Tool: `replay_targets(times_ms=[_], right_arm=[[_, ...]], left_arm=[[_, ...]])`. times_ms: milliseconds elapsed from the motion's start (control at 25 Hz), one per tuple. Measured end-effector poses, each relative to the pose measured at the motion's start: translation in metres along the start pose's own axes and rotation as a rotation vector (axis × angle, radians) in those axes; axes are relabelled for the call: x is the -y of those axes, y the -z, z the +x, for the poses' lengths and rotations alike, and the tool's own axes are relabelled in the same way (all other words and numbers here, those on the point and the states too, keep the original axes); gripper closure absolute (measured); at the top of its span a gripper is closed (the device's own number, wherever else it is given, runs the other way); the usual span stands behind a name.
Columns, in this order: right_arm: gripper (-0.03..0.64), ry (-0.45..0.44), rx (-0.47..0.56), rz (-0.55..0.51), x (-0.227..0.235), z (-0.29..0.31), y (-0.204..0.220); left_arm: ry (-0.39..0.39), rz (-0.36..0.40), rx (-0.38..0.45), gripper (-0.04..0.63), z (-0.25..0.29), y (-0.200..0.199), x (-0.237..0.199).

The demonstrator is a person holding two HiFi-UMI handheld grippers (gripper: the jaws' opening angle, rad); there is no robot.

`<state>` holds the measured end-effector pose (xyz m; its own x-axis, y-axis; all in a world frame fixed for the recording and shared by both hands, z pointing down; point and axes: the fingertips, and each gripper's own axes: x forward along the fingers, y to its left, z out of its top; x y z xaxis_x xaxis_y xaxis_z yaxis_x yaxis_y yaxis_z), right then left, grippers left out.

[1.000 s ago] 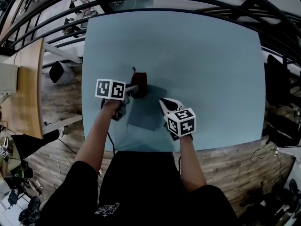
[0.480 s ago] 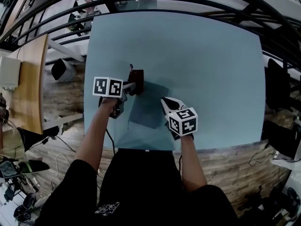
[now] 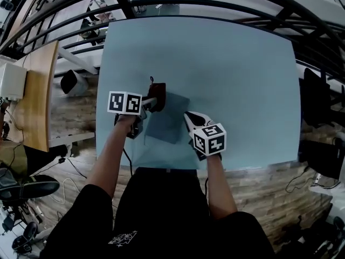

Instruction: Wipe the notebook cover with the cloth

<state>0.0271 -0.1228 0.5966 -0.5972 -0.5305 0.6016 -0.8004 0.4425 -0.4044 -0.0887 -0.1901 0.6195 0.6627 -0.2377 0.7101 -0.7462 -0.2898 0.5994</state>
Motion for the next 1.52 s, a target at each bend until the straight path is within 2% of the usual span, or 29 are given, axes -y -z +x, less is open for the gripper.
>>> replay_targets(times_ms=[360,800,1520], right_arm=[[0.611,0.026,0.026,0.025,0.004,-0.032,0.012],[0.611,0.062,0.037,0.063,0.017,-0.055,0.028],[0.611,0.107,0.033,0.109,0.020,-0.058,0.047]], left_arm=[[0.046,0.031,-0.031,0.503,0.018,0.026,0.049],[0.078,0.066,-0.092,0.505,0.051,0.047,0.082],[0.097,0.061,-0.150,0.503,0.073,0.060,0.071]])
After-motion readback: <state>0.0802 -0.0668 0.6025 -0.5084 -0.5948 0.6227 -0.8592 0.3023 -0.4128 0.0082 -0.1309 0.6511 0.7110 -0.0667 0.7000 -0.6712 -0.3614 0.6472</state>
